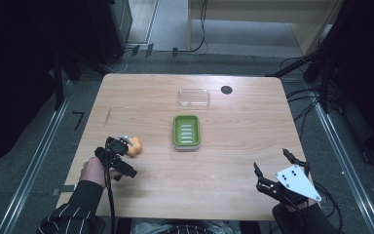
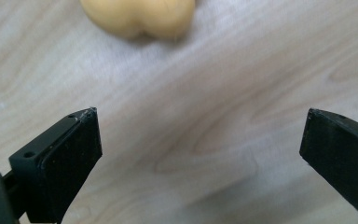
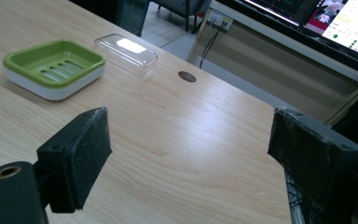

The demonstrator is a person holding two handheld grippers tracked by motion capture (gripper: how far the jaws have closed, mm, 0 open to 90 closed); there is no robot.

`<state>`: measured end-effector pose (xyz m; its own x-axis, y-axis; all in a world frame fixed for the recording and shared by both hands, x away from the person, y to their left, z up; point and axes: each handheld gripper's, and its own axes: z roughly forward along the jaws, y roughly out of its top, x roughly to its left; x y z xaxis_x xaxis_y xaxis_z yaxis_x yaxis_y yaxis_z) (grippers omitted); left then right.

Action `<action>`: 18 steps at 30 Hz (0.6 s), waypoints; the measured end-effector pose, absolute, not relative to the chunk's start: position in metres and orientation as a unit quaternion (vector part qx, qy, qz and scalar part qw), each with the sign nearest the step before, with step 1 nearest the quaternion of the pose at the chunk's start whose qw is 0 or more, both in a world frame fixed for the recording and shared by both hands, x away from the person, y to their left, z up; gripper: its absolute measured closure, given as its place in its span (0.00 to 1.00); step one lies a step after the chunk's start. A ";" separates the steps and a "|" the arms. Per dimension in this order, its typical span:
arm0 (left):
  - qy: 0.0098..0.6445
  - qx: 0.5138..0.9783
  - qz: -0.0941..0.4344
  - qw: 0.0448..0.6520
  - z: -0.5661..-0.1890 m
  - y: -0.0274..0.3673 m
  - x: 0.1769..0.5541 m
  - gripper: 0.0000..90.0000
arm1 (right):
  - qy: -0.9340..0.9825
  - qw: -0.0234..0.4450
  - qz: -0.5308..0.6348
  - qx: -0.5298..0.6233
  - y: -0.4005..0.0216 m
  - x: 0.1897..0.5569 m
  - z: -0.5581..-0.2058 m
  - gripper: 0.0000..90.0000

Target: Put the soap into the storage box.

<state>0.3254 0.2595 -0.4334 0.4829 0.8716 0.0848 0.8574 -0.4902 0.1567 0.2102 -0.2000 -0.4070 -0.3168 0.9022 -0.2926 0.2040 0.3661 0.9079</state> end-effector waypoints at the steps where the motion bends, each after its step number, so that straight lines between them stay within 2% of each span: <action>1: 0.504 0.859 0.073 0.046 -0.434 0.259 0.331 0.00 | 0.702 0.434 0.404 0.395 -0.201 0.210 -0.407 0.15; 18: 0.517 0.851 0.080 0.054 -0.435 0.252 0.368 0.00 | 0.702 0.433 0.403 0.396 -0.201 0.210 -0.407 0.15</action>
<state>0.3685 0.2515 -0.4351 0.4529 0.8879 0.0806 0.8707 -0.4600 0.1742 0.2096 -0.2014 -0.4071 -0.3109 0.9054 -0.2892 0.2074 0.3616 0.9090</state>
